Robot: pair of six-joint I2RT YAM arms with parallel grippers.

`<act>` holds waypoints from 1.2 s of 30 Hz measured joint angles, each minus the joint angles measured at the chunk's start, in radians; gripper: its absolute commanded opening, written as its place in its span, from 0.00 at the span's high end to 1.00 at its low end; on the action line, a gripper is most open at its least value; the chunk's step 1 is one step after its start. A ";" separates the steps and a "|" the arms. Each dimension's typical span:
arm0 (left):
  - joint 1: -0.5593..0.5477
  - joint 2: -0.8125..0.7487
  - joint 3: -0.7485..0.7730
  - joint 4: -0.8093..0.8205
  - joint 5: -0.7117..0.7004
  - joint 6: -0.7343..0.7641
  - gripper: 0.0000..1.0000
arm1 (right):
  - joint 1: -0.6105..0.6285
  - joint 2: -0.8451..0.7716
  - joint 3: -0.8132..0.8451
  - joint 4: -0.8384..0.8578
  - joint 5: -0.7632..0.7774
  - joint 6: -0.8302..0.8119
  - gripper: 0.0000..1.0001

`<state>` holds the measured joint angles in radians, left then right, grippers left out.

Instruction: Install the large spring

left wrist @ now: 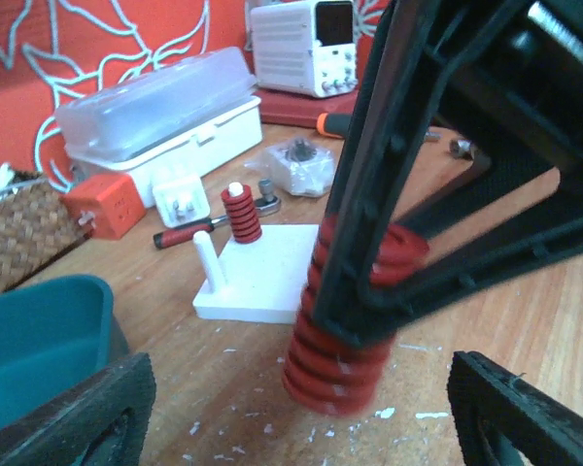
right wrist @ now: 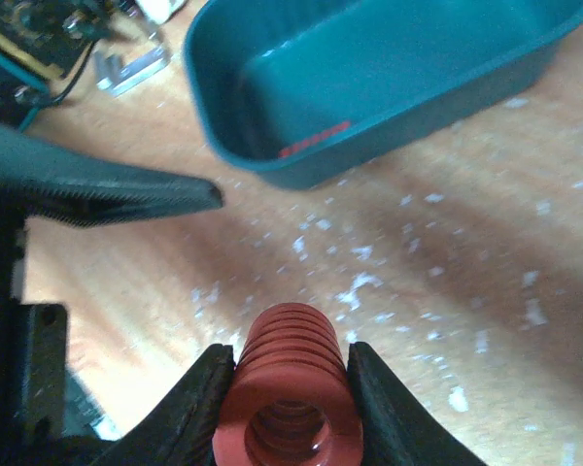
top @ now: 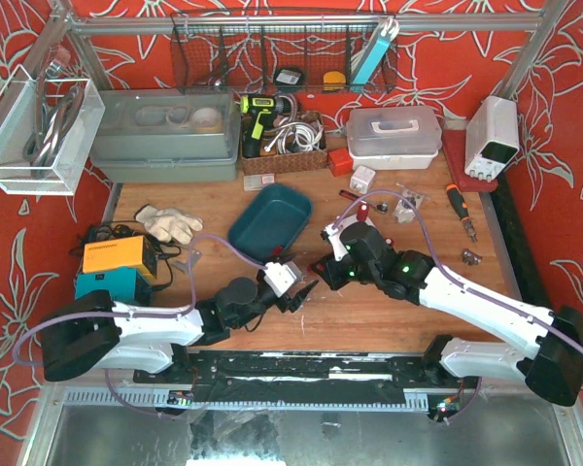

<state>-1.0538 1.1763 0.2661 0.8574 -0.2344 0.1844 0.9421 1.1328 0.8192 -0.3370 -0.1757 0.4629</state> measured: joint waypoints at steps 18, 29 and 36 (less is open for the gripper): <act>0.159 -0.064 0.032 -0.191 -0.176 -0.291 0.00 | -0.257 0.239 0.199 -0.049 0.357 -0.183 1.00; 0.163 -0.134 0.024 -0.220 -0.237 -0.304 0.00 | -0.308 0.418 0.317 -0.024 0.305 -0.196 1.00; 0.163 -0.141 0.022 -0.221 -0.239 -0.304 0.00 | -0.319 0.499 0.367 -0.024 0.294 -0.200 1.00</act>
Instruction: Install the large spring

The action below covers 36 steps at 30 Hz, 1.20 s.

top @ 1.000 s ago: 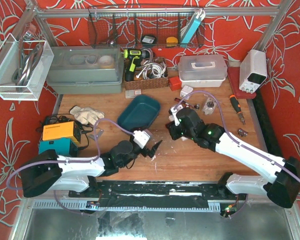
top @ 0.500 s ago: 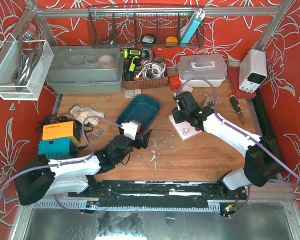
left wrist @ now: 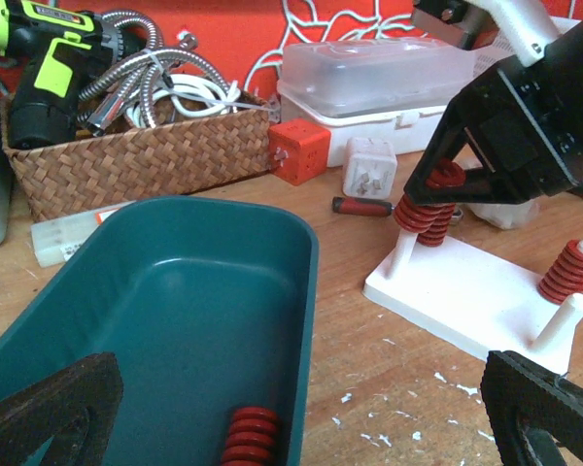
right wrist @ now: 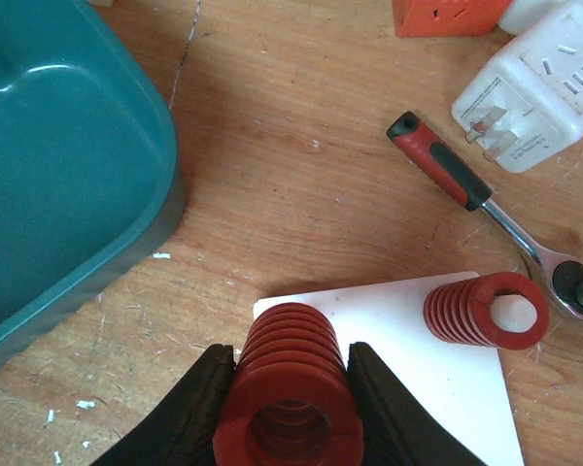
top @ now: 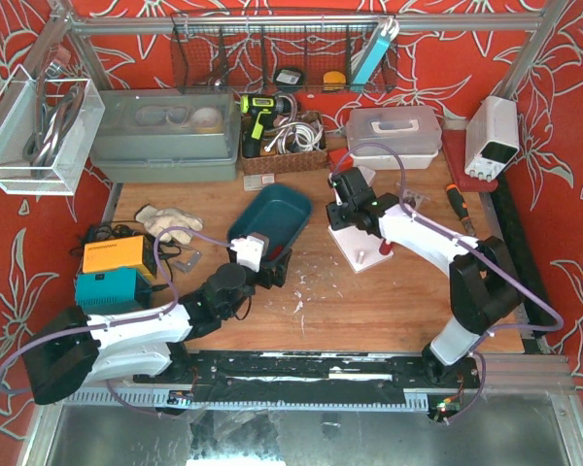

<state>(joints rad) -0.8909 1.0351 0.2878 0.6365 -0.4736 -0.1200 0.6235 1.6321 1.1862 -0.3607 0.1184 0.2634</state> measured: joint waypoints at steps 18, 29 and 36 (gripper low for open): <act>0.000 -0.001 0.000 0.000 0.006 0.000 0.00 | -0.005 0.078 0.064 0.001 0.026 -0.016 1.00; 0.000 -0.001 0.000 -0.001 0.008 0.000 0.00 | -0.005 0.075 0.102 -0.064 0.031 -0.026 1.00; 0.000 0.000 0.000 -0.001 0.015 0.004 0.00 | -0.009 0.067 0.109 -0.102 0.029 -0.036 1.00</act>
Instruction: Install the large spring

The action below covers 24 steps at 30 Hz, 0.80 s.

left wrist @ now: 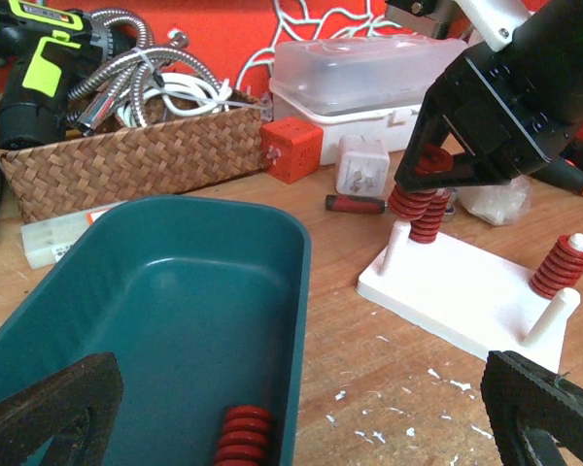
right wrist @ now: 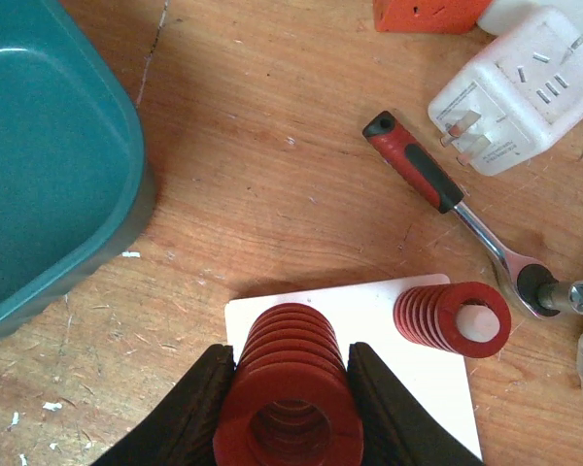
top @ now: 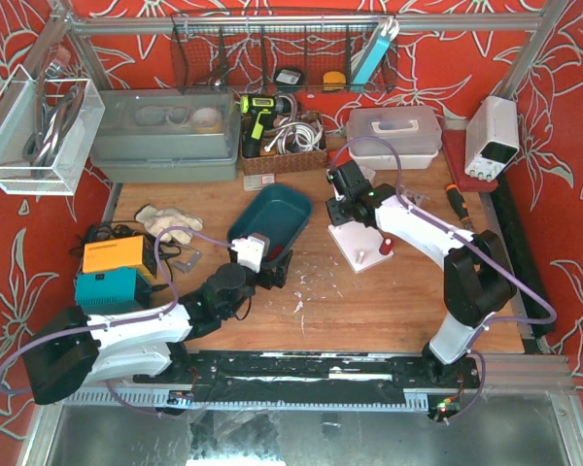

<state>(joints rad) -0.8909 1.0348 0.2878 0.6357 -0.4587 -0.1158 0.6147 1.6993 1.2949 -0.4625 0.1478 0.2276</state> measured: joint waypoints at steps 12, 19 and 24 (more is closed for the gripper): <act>0.000 0.003 0.000 0.000 0.008 0.002 0.00 | -0.009 0.021 0.002 0.000 -0.024 -0.001 1.00; 0.000 0.008 0.000 0.000 0.008 0.006 0.00 | -0.009 0.042 0.013 0.034 -0.034 -0.001 0.94; 0.000 0.020 0.000 0.000 0.008 0.007 0.00 | -0.011 0.076 0.019 0.038 -0.034 0.000 1.00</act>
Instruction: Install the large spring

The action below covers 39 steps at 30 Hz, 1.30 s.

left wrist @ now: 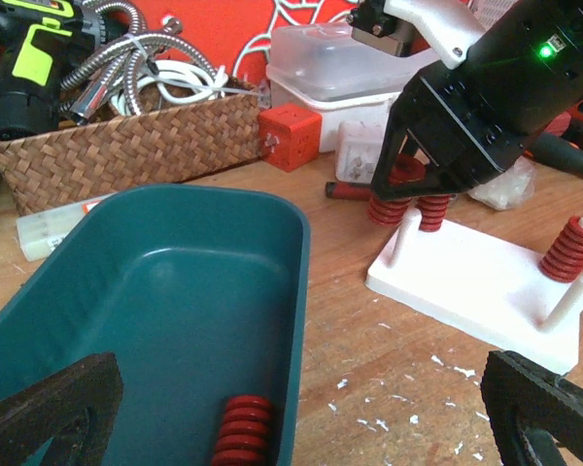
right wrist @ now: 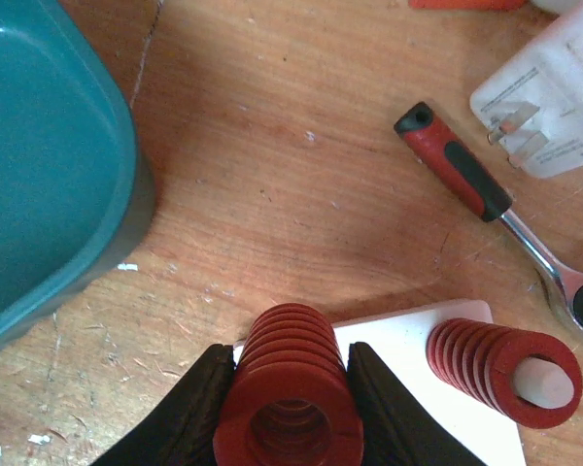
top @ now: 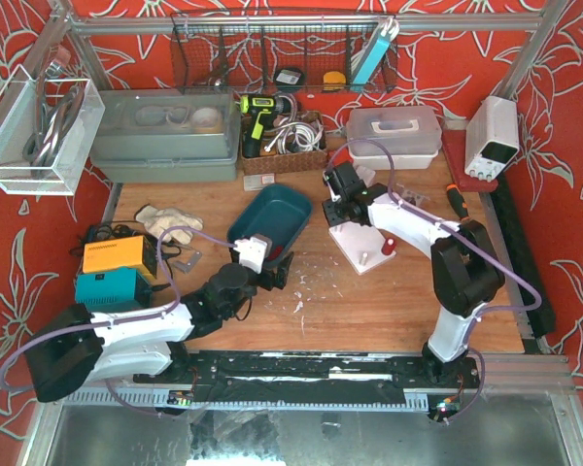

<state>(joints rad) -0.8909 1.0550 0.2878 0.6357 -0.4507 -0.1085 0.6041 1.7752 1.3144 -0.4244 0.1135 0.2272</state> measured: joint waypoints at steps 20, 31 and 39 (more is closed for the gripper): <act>0.000 0.016 0.000 -0.007 0.000 0.003 0.00 | -0.007 -0.101 0.024 -0.082 -0.031 -0.026 1.00; 0.000 0.015 0.000 -0.007 0.000 0.003 0.00 | -0.013 -0.064 0.007 -0.104 -0.051 -0.026 1.00; 0.000 0.015 0.000 -0.007 0.000 0.003 0.00 | -0.016 -0.051 0.007 -0.091 -0.053 -0.025 1.00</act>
<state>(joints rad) -0.8909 1.0698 0.2878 0.6285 -0.4507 -0.1051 0.5884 1.7241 1.3216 -0.5152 0.0605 0.2020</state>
